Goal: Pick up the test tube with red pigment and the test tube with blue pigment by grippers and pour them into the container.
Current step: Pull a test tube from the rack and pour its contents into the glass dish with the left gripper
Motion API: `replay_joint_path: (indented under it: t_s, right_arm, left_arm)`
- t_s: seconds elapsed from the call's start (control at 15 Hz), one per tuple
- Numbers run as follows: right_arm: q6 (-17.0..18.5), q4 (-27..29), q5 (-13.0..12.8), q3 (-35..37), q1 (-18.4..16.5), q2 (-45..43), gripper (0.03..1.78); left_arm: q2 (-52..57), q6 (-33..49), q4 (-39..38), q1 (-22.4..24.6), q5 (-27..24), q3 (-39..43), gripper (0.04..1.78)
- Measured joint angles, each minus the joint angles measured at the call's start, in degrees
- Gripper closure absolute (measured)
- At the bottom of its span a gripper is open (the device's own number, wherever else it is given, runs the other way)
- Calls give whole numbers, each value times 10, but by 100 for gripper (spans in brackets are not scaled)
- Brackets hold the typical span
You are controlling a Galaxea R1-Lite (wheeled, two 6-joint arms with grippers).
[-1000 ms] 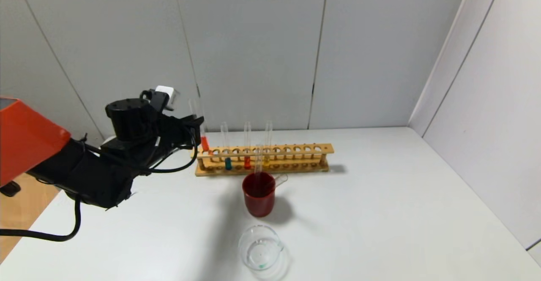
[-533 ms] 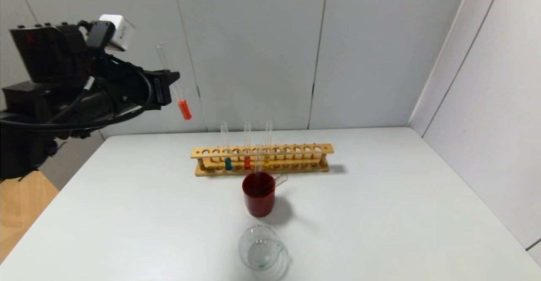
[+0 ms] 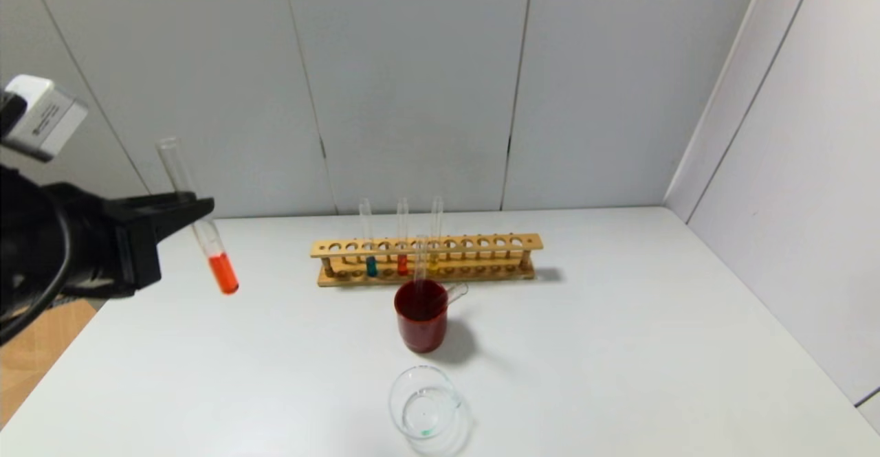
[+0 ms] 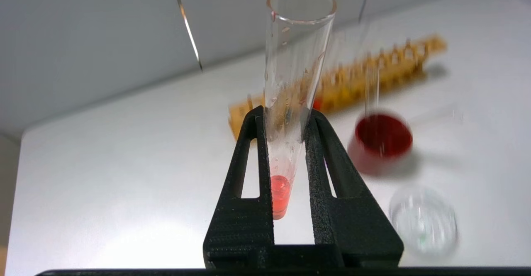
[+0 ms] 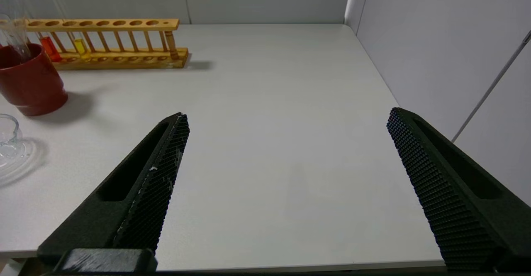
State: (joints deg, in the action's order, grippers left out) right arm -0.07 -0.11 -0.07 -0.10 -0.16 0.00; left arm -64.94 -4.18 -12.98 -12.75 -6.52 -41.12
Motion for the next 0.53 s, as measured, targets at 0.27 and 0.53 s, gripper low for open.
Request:
replay_joint_path:
  t_s: [0.27,0.53]
  right_arm:
    - [0,0,0,0,0,0,7]
    - [0,0,0,0,0,0,7]
  left_arm:
    - [86,-36,96,0,-3,96,152]
    - [93,-76,103,-49,0,126,152]
